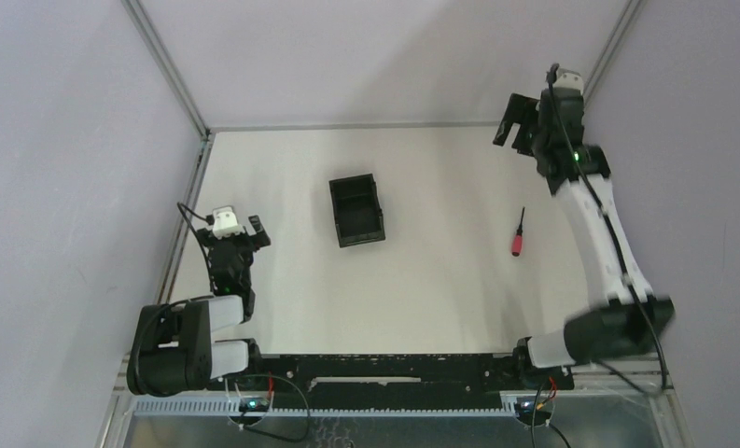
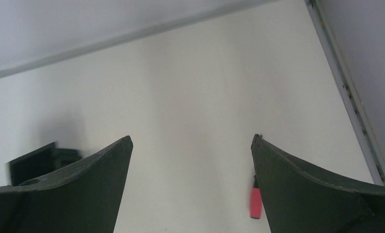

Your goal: Put the screwdriver in the bin

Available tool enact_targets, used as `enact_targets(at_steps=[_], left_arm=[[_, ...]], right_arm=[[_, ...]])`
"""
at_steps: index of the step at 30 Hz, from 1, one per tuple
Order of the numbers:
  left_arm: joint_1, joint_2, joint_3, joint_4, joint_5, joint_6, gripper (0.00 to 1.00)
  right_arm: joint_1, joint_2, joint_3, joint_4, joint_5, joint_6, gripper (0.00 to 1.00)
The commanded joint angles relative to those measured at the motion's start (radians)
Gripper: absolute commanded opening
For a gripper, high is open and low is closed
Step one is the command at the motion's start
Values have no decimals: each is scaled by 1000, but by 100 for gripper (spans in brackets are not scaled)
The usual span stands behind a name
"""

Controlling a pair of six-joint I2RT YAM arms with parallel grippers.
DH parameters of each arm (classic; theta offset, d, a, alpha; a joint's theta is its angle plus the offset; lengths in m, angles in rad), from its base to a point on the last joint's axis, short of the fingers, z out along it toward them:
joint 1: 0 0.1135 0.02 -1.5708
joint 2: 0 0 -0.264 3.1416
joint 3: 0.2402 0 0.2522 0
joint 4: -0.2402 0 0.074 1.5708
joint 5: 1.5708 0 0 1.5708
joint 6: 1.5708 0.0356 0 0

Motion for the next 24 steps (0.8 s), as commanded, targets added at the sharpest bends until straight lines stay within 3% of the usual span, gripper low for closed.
enact_targets(at_steps=[1, 11, 16, 19, 22, 24], left_arm=[[-5, -1, 47, 35, -2, 18, 100], [-5, 0, 46, 35, -3, 18, 100], [-5, 1, 46, 35, -2, 18, 100], [-5, 0, 47, 35, -3, 18, 100], [-5, 0, 46, 35, -3, 18, 100], [-5, 0, 46, 36, -2, 18, 100]], right_arm=[[-166, 301, 126, -348, -170, -28, 100], [-246, 580, -84, -202, -188, -26, 78], [-247, 673, -104, -181, -197, -45, 59], [-247, 693, -103, -175, -159, -66, 42], [-246, 685, -76, -199, -162, -81, 1], [-237, 666, -18, -260, -173, -93, 0]])
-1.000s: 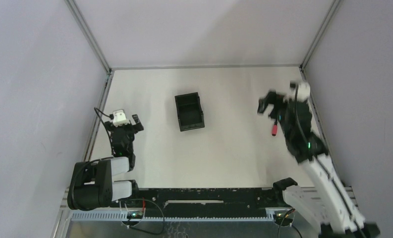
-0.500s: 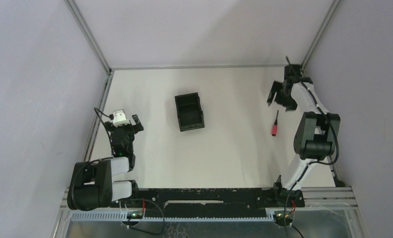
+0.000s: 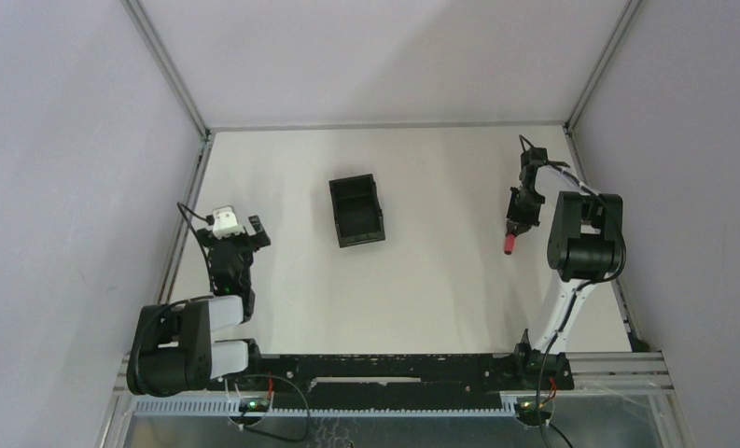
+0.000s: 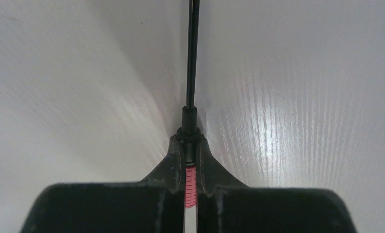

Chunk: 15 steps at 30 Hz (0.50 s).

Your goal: Put the screwdriver in the bin

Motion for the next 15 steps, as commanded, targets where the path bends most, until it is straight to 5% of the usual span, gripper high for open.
enact_targets(at_steps=[1, 10, 15], left_arm=[[-5, 1, 46, 35, -2, 18, 100], [-5, -1, 46, 35, -3, 18, 100], [-5, 0, 46, 35, -4, 18, 100]], right_arm=[[12, -15, 115, -74, 12, -41, 0], [80, 4, 633, -606, 75, -34, 0], [107, 13, 744, -664, 70, 11, 0]])
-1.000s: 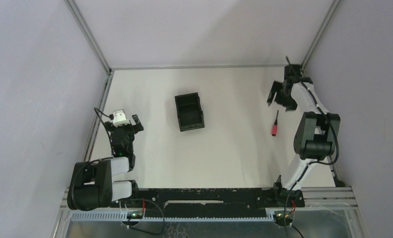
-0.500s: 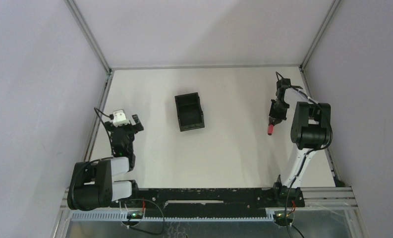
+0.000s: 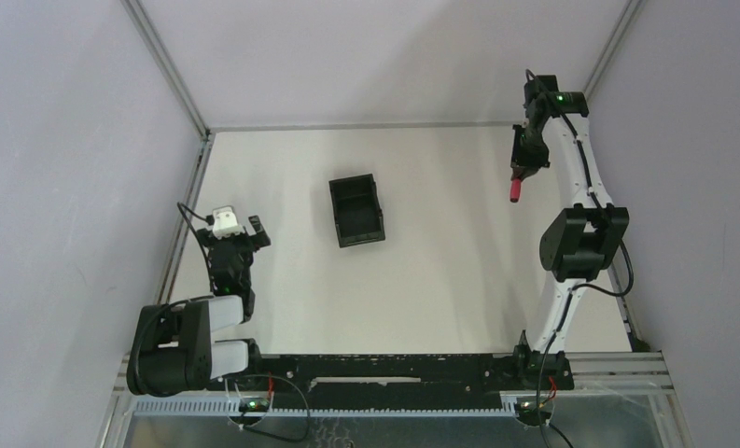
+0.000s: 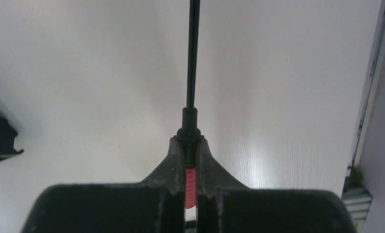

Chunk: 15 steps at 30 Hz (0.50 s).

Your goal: Put the screwdriver in the bin

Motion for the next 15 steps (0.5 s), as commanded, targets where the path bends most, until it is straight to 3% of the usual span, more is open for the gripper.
enact_targets(at_steps=[1, 9, 15], left_arm=[[-5, 0, 46, 34, -2, 18, 100], [-5, 0, 47, 35, -3, 18, 100], [-5, 0, 45, 35, -2, 18, 100]], right_arm=[[42, 14, 73, -153, 10, 53, 0], [350, 68, 120, 101, -150, 113, 0], [575, 218, 315, 186, -228, 115, 0]])
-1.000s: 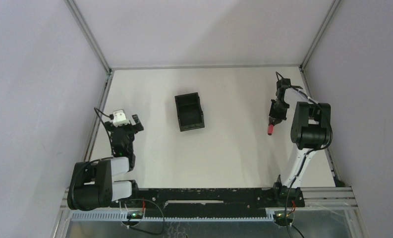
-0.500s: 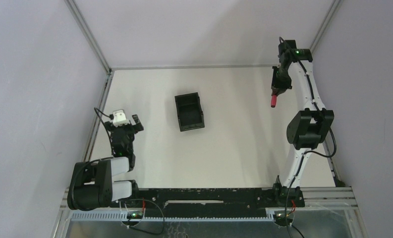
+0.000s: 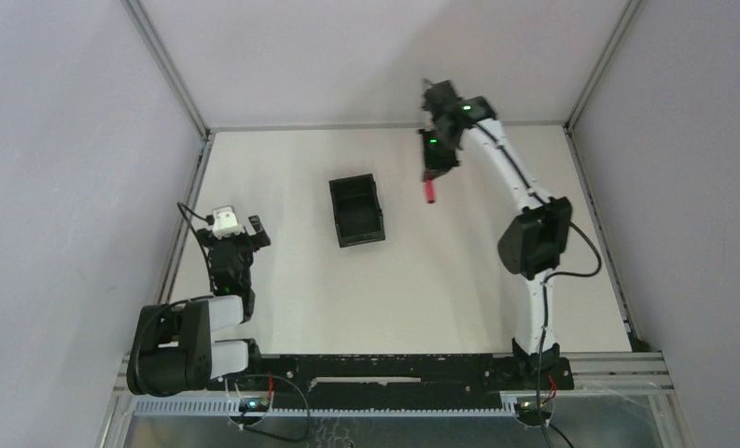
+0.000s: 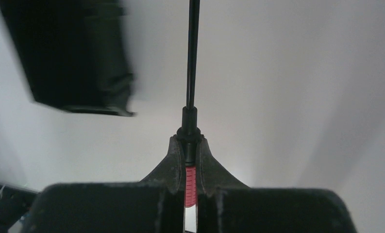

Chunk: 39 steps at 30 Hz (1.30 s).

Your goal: Put the screwdriver in the bin

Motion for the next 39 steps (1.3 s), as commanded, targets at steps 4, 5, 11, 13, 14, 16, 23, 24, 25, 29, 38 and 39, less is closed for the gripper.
enact_targets(at_steps=[4, 5, 11, 13, 14, 16, 23, 24, 25, 29, 38, 39], left_arm=[[-5, 0, 46, 34, -2, 18, 100], [-5, 0, 46, 35, -2, 18, 100], [-5, 0, 47, 34, -3, 18, 100], [-5, -1, 46, 34, -3, 18, 100], [-5, 1, 46, 35, -3, 18, 100], [-5, 0, 47, 34, -2, 18, 100], [-5, 1, 47, 34, -3, 18, 100], [-5, 1, 46, 34, -2, 18, 100], [-5, 1, 46, 34, -3, 18, 100], [-5, 0, 46, 35, -3, 18, 100], [-5, 1, 46, 34, -2, 18, 100], [-5, 1, 46, 34, -2, 18, 100]], right_arm=[[201, 98, 149, 231, -91, 5, 0], [213, 101, 139, 270, -70, -14, 0], [255, 164, 90, 393, 32, -143, 0], [264, 198, 80, 397, 59, -180, 0], [269, 216, 77, 394, 82, -195, 0], [273, 257, 76, 378, 97, -206, 0], [295, 283, 4, 377, 89, -206, 0], [301, 282, -2, 377, 100, -208, 0], [306, 281, -8, 377, 112, -208, 4], [314, 270, -11, 362, 158, -185, 37], [325, 92, -22, 355, 174, -157, 52], [327, 60, -31, 362, 175, -159, 54]])
